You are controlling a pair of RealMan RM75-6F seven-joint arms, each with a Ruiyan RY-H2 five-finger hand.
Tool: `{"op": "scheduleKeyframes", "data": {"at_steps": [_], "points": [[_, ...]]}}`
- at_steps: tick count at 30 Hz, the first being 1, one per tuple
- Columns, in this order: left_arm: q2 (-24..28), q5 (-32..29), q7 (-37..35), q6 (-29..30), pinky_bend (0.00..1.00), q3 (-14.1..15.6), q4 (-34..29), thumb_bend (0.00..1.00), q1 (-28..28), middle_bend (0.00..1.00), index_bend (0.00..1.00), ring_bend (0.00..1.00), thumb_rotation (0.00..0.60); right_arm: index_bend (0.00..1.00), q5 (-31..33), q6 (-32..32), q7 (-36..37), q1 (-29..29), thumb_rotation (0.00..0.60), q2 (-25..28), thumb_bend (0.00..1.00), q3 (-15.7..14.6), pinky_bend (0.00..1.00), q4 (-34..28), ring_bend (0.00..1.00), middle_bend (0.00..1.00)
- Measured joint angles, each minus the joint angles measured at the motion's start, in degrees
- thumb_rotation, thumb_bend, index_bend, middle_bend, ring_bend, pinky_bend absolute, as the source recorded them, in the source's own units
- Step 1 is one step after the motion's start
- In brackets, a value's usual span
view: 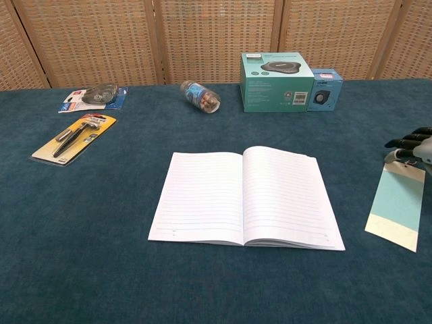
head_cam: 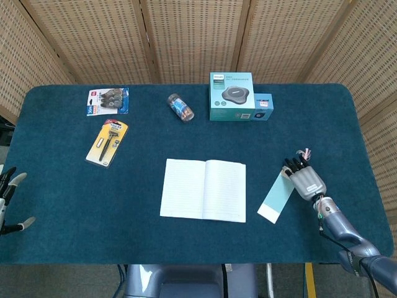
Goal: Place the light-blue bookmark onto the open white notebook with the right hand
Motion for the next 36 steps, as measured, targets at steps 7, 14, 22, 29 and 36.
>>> {"op": "scheduleKeyframes", "data": {"at_steps": [7,14,22,29,36], "points": [[-0.06,-0.09,0.22,-0.05,0.00,0.00,-0.09,0.00,-0.02,0.00,0.00,0.00,0.600,0.16,0.43,-0.31,-0.44,-0.22,0.600,0.10,1.00,-0.41,0.00,0.65,0.00,0.09],[-0.18,-0.19,0.80,-0.30,0.00,0.02,-0.26,0.00,-0.15,0.00,0.00,0.00,0.600,0.17,1.68,-0.53,-1.75,-0.70,0.600,1.16,1.00,-0.48,0.00,0.27,0.00,0.10],[-0.26,-0.16,1.32,-0.38,0.00,0.07,-0.52,0.00,-0.23,0.00,0.00,0.00,0.600,0.19,3.26,-0.82,-3.12,-1.79,0.600,3.36,1.00,-0.82,0.00,-1.46,0.00,0.12],[-0.29,-0.16,1.52,-0.41,0.00,0.11,-0.64,0.00,-0.25,0.00,0.00,0.00,0.600,0.19,4.34,-0.91,-4.16,-2.58,0.600,4.89,1.00,-1.14,0.00,-3.27,0.00,0.12],[-0.24,-0.01,1.78,-0.50,0.00,0.27,-0.71,0.00,-0.27,0.00,0.00,0.00,0.600,0.19,6.16,-1.54,-5.36,-3.50,0.600,7.38,1.00,-1.61,0.00,-5.93,0.00,0.12]]}}
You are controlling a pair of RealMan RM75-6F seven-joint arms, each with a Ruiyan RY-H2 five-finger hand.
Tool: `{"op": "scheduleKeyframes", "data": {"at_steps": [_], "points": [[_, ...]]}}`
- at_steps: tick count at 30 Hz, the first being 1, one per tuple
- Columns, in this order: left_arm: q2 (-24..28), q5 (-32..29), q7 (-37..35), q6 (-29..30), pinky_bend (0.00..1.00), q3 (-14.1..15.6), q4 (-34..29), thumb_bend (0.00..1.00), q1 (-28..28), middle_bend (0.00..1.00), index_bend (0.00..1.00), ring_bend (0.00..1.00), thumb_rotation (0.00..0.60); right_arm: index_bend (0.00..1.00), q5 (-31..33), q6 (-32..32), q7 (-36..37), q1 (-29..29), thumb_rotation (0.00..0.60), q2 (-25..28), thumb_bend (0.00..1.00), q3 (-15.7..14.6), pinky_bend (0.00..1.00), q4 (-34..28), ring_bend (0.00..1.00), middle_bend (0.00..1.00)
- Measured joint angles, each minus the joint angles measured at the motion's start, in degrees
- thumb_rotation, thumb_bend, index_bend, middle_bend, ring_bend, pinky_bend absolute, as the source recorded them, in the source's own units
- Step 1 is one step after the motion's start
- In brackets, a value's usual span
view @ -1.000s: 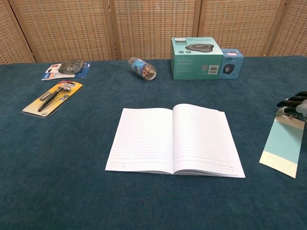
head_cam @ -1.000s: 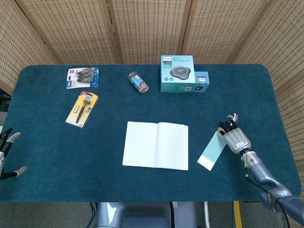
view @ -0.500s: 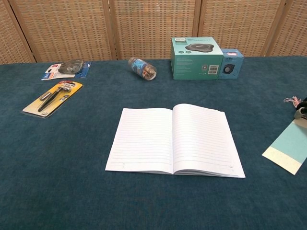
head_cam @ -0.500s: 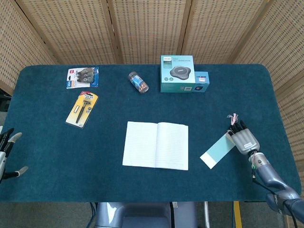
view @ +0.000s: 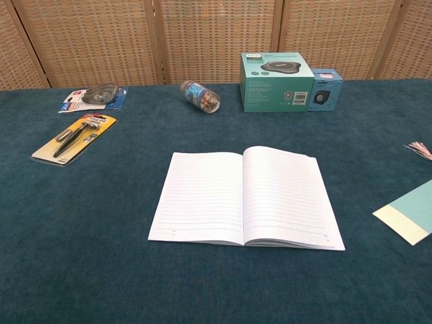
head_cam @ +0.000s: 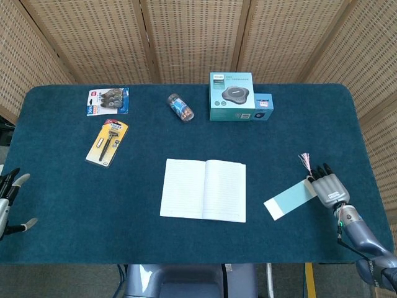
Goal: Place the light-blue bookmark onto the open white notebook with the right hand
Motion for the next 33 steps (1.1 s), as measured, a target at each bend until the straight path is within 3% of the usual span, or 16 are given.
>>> {"op": "scheduleKeyframes", "data": {"at_steps": [15,16,17,18,20,21,27,33], "points": [[0.14,-0.04,0.23,-0.33,0.00,0.13,-0.25,0.00,-0.14,0.00,0.00,0.00,0.600,0.16,-1.23,2.14,3.70,-1.27,0.600,3.26,1.00,-0.53,0.00,-2.65,0.00,0.10],[0.16,0.00,0.18,-0.29,0.00,0.15,-0.24,0.00,-0.12,0.00,0.00,0.00,0.600,0.13,-1.58,2.67,4.48,-1.40,0.600,3.43,0.96,-0.53,0.00,-2.79,0.00,0.08],[0.18,0.03,0.14,-0.26,0.00,0.16,-0.23,0.00,-0.11,0.00,0.00,0.00,0.600,0.08,-2.31,3.66,5.82,-1.59,0.600,3.69,0.74,-0.57,0.00,-2.93,0.00,0.04],[0.19,0.04,0.11,-0.24,0.00,0.16,-0.22,0.00,-0.11,0.00,0.00,0.00,0.600,0.02,-3.13,4.51,7.04,-1.73,0.600,3.90,0.44,-0.66,0.00,-2.98,0.00,0.01],[0.23,0.18,0.13,-0.31,0.00,0.23,-0.21,0.00,-0.15,0.00,0.00,0.00,0.600,0.00,-5.68,6.79,10.66,-2.03,0.600,4.38,0.04,-1.04,0.00,-2.90,0.00,0.00],[0.26,0.27,0.13,-0.40,0.00,0.30,-0.21,0.00,-0.18,0.00,0.00,0.00,0.600,0.00,-7.01,7.88,12.55,-2.13,0.600,4.57,0.00,-1.29,0.00,-2.76,0.00,0.00],[0.40,0.75,0.26,-0.52,0.00,0.60,-0.22,0.00,-0.28,0.00,0.00,0.00,0.600,0.00,-19.24,18.69,27.14,-2.64,0.600,4.87,0.00,-4.26,0.00,2.01,0.00,0.00],[0.31,0.51,0.63,-0.74,0.00,0.56,-0.22,0.00,-0.37,0.00,0.00,0.00,0.600,0.00,-28.37,27.03,33.23,-2.73,0.600,2.84,0.00,-8.08,0.00,9.23,0.00,0.00]]}}
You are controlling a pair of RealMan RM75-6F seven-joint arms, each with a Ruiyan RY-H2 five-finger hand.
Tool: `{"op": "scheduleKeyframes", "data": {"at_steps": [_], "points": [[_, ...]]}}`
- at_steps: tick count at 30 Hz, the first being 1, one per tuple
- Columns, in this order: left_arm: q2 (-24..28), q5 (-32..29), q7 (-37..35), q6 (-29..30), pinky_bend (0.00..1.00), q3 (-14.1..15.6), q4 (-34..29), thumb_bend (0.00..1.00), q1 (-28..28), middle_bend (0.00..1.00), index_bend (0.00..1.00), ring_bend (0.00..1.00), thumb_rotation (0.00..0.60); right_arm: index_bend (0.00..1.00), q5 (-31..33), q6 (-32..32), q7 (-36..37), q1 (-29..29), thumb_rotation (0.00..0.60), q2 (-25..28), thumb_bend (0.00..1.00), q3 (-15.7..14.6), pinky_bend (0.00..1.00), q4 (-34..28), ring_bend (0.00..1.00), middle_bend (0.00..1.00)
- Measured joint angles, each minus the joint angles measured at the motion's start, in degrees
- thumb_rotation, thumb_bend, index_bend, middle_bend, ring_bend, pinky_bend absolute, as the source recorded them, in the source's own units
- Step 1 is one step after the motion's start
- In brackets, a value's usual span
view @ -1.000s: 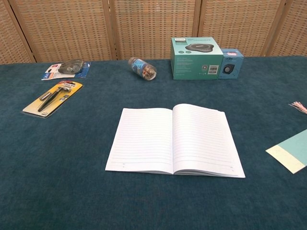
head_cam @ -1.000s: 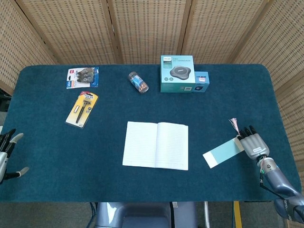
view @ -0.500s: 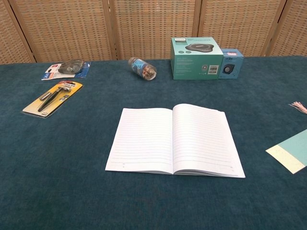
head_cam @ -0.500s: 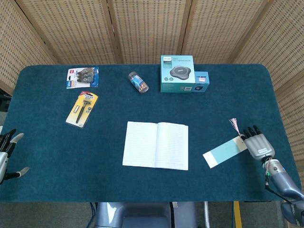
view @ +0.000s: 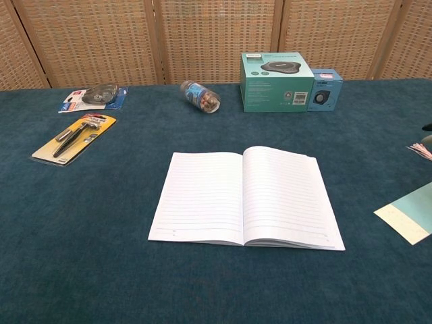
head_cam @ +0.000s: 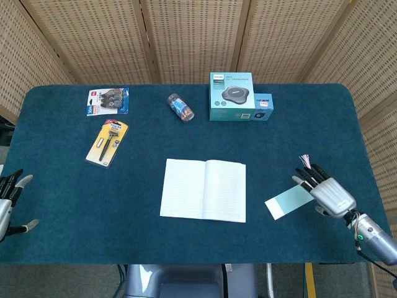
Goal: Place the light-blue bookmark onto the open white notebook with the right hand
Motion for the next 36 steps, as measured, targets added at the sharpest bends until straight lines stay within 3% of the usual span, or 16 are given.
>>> {"op": "scheduleKeyframes", "data": {"at_steps": [7,19,27,36], "points": [[-0.25,-0.55,0.54,-0.26,0.00,-0.14,-0.05,0.00,-0.10,0.00,0.00,0.00,0.600,0.00,-2.65,-0.69,0.95,1.93,0.600,-2.39,0.00,-1.69,0.00,2.55,0.00,0.00],[-0.49,-1.23,1.43,-1.02,0.00,-0.33,-0.19,0.00,-0.48,0.00,0.00,0.00,0.600,0.00,-1.96,-8.55,-2.33,5.58,0.600,-0.91,0.00,-2.57,0.00,-1.56,0.00,0.00],[-0.67,-1.50,2.14,-1.45,0.00,-0.34,-0.40,0.00,-0.71,0.00,0.00,0.00,0.600,0.14,-0.93,-10.72,-3.81,7.05,0.600,-0.74,0.00,-2.06,0.00,-4.05,0.00,0.00],[-0.69,-1.40,2.40,-1.37,0.00,-0.24,-0.63,0.00,-0.70,0.00,0.00,0.00,0.600,0.16,0.88,-13.58,-5.96,7.94,0.600,-1.12,0.00,-1.51,0.00,-5.32,0.00,0.00]]}}
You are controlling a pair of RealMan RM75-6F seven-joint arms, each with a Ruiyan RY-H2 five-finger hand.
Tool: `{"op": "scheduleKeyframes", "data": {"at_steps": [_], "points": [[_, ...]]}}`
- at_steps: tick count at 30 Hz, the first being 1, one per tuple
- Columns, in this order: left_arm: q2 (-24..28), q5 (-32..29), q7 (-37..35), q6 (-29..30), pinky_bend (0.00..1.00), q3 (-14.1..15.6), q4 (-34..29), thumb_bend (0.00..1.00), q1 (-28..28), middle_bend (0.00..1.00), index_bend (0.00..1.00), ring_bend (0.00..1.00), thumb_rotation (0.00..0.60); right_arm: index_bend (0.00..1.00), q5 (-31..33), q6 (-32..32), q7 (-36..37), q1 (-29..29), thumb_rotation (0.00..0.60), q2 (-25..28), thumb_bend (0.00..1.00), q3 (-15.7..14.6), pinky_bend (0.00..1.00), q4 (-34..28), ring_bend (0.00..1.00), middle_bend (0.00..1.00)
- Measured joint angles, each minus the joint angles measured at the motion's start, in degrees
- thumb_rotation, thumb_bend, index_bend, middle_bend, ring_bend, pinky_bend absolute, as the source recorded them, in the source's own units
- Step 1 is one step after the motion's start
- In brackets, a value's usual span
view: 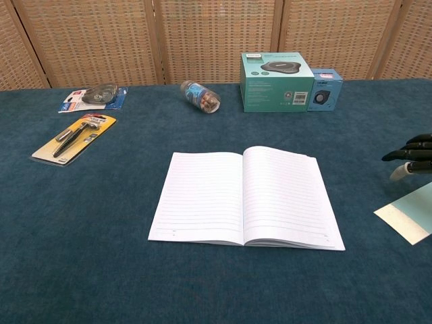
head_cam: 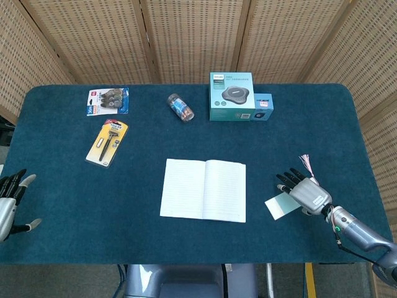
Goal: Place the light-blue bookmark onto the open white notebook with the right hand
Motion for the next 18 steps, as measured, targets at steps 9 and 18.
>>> {"op": "scheduleKeyframes", "data": {"at_steps": [9,18], "points": [[0.05,-0.05,-0.11,-0.09,0.00,0.05,-0.01,0.00,-0.04,0.00,0.00,0.00,0.600,0.19,0.96,-1.44,-1.28,0.36,0.600,-1.41,0.00,0.22,0.00,-0.45,0.00,0.00],[0.17,-0.07,-0.54,-0.38,0.00,0.08,0.14,0.00,-0.17,0.00,0.00,0.00,0.600,0.23,1.12,-1.53,-1.56,0.35,0.600,-2.17,0.00,-0.08,0.00,0.01,0.00,0.00]]}}
